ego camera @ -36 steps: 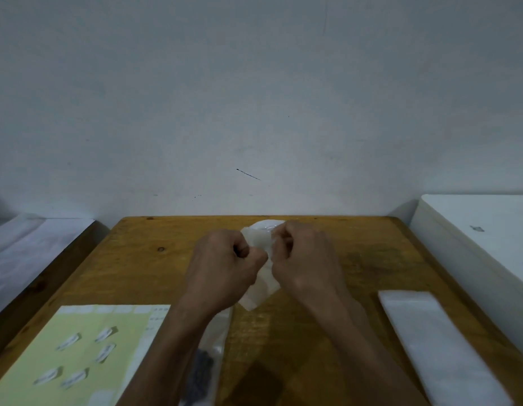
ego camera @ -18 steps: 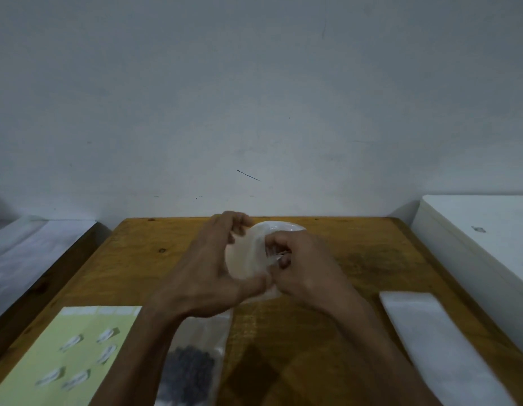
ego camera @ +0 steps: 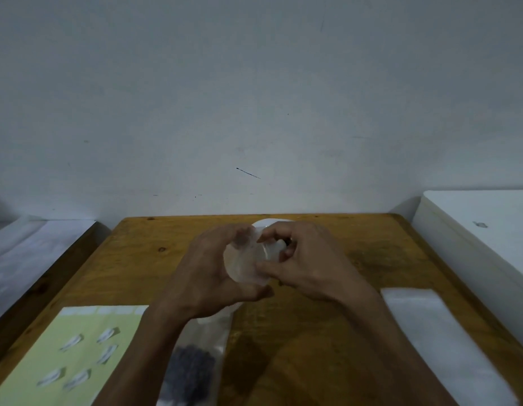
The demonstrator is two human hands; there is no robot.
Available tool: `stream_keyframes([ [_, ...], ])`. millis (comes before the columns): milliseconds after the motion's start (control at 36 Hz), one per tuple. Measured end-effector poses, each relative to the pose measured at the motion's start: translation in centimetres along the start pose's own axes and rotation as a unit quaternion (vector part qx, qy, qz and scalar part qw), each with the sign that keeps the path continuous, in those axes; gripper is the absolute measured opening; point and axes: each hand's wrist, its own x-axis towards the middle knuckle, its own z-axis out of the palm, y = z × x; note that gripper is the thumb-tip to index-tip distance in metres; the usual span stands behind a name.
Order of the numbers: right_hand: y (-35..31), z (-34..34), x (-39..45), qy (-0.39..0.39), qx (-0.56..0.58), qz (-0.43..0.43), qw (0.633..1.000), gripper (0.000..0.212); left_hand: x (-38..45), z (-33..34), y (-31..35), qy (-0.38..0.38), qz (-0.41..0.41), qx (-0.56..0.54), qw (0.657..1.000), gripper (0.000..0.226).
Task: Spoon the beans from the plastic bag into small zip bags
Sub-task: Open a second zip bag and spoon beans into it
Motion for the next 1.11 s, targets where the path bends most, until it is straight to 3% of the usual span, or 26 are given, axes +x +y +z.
stream_keyframes([
  [83,0.2,0.0,0.0,0.009,0.058,0.013,0.998,0.017,0.2,-0.1,-0.2,0.012,-0.010,-0.007,1.000,0.088],
  [139,1.0,0.0,0.2,0.058,0.084,0.041,0.994,0.007,0.3,-0.1,-0.6,0.027,-0.022,0.006,0.999,0.090],
  [222,3.6,0.1,0.5,0.150,-0.005,0.134,0.980,0.006,0.5,-0.2,-1.5,0.052,-0.053,0.024,0.997,0.093],
  [333,7.4,0.7,0.2,0.117,-0.124,0.286,0.943,0.043,1.0,-0.2,-2.8,0.053,-0.095,0.045,0.993,0.097],
  [417,8.3,1.1,-0.3,0.077,-0.088,0.362,0.925,0.061,1.6,0.3,-3.6,0.030,-0.129,0.064,0.989,0.094],
  [472,8.5,1.6,-0.4,0.082,-0.017,0.384,0.919,0.054,2.0,0.7,-4.0,0.010,-0.152,0.069,0.986,0.095],
  [611,9.1,2.9,0.0,0.175,0.239,0.387,0.873,0.014,3.3,1.7,-4.4,-0.070,-0.190,0.089,0.975,0.096],
  [694,9.0,3.5,0.6,0.219,0.333,0.374,0.837,0.010,4.2,2.3,-4.5,-0.124,-0.205,0.102,0.965,0.101],
  [778,9.1,4.5,1.4,0.245,0.355,0.358,0.828,0.015,5.0,2.9,-4.7,-0.175,-0.214,0.102,0.956,0.107],
  [806,9.1,4.8,1.6,0.247,0.342,0.349,0.836,0.016,5.3,3.1,-4.7,-0.187,-0.218,0.102,0.952,0.108],
  [861,9.1,5.1,1.4,0.255,0.243,0.300,0.886,0.018,5.7,3.6,-4.7,-0.207,-0.221,0.113,0.946,0.108],
  [944,9.4,5.1,0.5,0.263,0.025,0.142,0.954,0.022,6.1,4.2,-4.6,-0.209,-0.224,0.129,0.943,0.106],
  [1028,10.0,5.1,-0.1,0.256,-0.066,0.050,0.963,0.023,6.3,4.7,-4.7,-0.194,-0.222,0.149,0.944,0.096],
  [1111,10.7,4.9,-0.3,0.255,-0.098,0.035,0.961,0.023,6.4,4.7,-4.5,-0.185,-0.223,0.159,0.944,0.092],
])
